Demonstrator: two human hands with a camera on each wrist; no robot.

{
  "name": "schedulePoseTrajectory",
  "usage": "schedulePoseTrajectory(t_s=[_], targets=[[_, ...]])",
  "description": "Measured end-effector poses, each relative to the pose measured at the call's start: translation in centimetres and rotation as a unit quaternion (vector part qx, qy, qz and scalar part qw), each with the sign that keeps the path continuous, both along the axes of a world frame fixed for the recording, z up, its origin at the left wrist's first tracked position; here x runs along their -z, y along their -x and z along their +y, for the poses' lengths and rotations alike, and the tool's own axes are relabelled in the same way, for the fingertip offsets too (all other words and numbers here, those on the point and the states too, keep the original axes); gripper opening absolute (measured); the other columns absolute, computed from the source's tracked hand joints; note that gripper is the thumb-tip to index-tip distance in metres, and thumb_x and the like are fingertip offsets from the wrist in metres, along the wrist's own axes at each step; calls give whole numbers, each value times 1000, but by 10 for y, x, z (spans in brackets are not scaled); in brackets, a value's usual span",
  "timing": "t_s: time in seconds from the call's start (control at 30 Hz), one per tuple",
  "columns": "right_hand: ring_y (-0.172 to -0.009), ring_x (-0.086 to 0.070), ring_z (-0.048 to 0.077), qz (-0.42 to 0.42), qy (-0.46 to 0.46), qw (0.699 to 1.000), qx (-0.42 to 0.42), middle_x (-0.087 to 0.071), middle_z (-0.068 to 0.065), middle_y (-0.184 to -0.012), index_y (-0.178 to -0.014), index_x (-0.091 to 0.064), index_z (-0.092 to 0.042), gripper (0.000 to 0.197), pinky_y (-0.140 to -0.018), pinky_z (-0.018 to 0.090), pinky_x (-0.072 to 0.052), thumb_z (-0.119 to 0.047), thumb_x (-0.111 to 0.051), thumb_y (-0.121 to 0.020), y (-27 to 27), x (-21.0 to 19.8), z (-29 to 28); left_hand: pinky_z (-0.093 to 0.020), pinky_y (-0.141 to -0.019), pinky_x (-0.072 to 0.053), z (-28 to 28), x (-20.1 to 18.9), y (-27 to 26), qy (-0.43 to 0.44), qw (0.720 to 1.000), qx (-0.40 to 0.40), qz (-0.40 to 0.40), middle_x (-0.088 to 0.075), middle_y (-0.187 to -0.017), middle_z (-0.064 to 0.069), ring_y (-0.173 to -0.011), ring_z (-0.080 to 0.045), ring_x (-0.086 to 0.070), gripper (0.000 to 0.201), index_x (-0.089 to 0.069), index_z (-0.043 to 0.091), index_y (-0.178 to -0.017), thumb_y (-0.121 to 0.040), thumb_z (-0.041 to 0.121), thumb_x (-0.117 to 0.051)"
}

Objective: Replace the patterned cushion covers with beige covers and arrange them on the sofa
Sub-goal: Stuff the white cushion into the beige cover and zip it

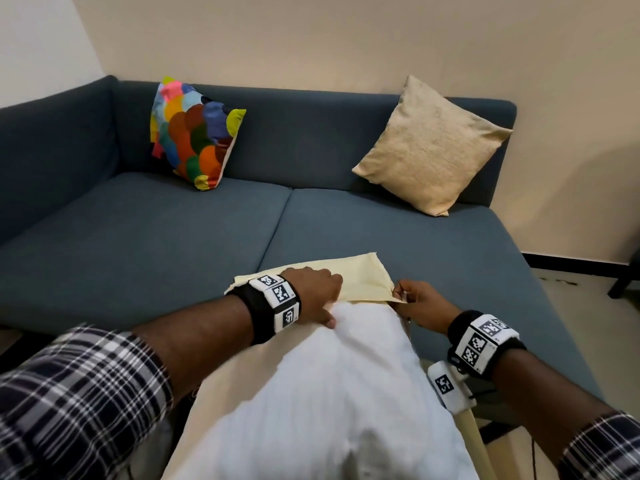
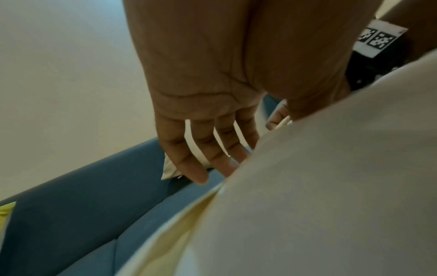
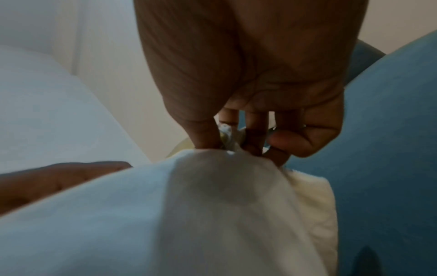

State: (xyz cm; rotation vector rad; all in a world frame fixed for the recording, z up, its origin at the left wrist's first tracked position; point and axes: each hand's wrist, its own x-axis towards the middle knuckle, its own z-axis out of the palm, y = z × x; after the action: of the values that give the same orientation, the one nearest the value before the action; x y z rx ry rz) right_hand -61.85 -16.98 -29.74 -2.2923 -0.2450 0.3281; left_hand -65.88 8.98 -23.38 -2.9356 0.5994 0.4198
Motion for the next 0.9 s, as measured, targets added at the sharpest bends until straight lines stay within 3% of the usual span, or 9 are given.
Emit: schedulePoseTrajectory(t_s=[0.1, 0.2, 0.27, 0.33, 0.47, 0.57, 0.63, 0.73, 0.9], targets=[[-66, -58, 19, 22, 97, 995, 2, -61, -3, -73, -78, -52, -21, 23, -61, 33, -53, -32, -70, -88, 7, 2, -5, -35, -79, -43, 5, 15, 4, 17, 999, -30, 12, -58, -119, 0, -111, -29, -55, 38, -56, 25, -107, -86, 54, -68], [-53, -59, 19, 143, 6, 989, 33, -60, 3, -70, -85, -52, -19, 15, -51, 30, -53, -25, -57, -97, 24, 0, 2, -40, -83, -43, 9, 29, 12, 17, 998, -55, -19, -53, -117, 2, -112, -27, -50, 42, -53, 25, -108, -86, 58, -65], [-49, -56, 21, 229, -62, 970, 50, -58, 6, -76, -95, -57, -18, 10, -52, 30, -52, -19, -50, -102, 33, -3, 4, -42, -79, -41, 15, 33, 15, 27, 996, -75, -45, -48, -120, 2, -111, -28, -48, 51, -46, 25, -117, -85, 60, -64], [-46, -49, 21, 275, -107, 954, 54, -53, 9, -75, -100, -58, -14, 11, -48, 27, -43, -13, -47, -101, 36, -2, 3, -40, -77, -39, 24, 36, 16, 43, 994, -96, -39, -46, -125, 2, -113, -30, -49, 56, -40, 29, -127, -86, 60, -63], [-43, -29, 15, 252, -154, 954, 41, -40, 6, -61, -95, -50, -15, 7, -46, 21, -17, -12, -57, -94, 33, -5, -7, -42, -84, -40, 39, 43, 14, 11, 995, -96, -6, -53, -122, 0, -114, -31, -54, 36, -49, 34, -121, -96, 60, -48], [-42, -27, 13, 215, -194, 957, 23, -40, 7, -60, -86, -47, -12, 15, -43, 21, -16, -6, -57, -96, 40, -6, -12, -44, -89, -47, 41, 45, 16, -3, 995, -96, -16, -61, -113, -3, -109, -33, -60, 24, -57, 30, -112, -102, 45, -41], [-38, -32, 13, 195, -197, 961, 3, -41, 5, -56, -85, -45, -11, 19, -42, 21, -18, 1, -55, -96, 49, -4, -13, -39, -81, -49, 39, 45, 17, -8, 992, -104, -63, -63, -111, -7, -103, -35, -63, 24, -60, 26, -109, -102, 36, -39], [-37, -38, 13, 157, -187, 969, -21, -42, 5, -56, -85, -45, -11, 17, -41, 22, -21, 0, -57, -91, 59, -4, -11, -36, -76, -44, 35, 35, 12, -14, 979, -138, -152, -67, -107, -9, -98, -35, -67, 28, -63, 22, -106, -101, 39, -41], [-42, -26, 12, 118, -261, 953, 97, -38, 8, -60, -87, -47, -11, 19, -40, 16, -20, 5, -52, -96, 57, -11, 2, -32, -66, -41, 28, 13, -7, -2, 959, -197, -204, -70, -100, -5, -93, -35, -69, 22, -65, 21, -97, -92, 36, -50]])
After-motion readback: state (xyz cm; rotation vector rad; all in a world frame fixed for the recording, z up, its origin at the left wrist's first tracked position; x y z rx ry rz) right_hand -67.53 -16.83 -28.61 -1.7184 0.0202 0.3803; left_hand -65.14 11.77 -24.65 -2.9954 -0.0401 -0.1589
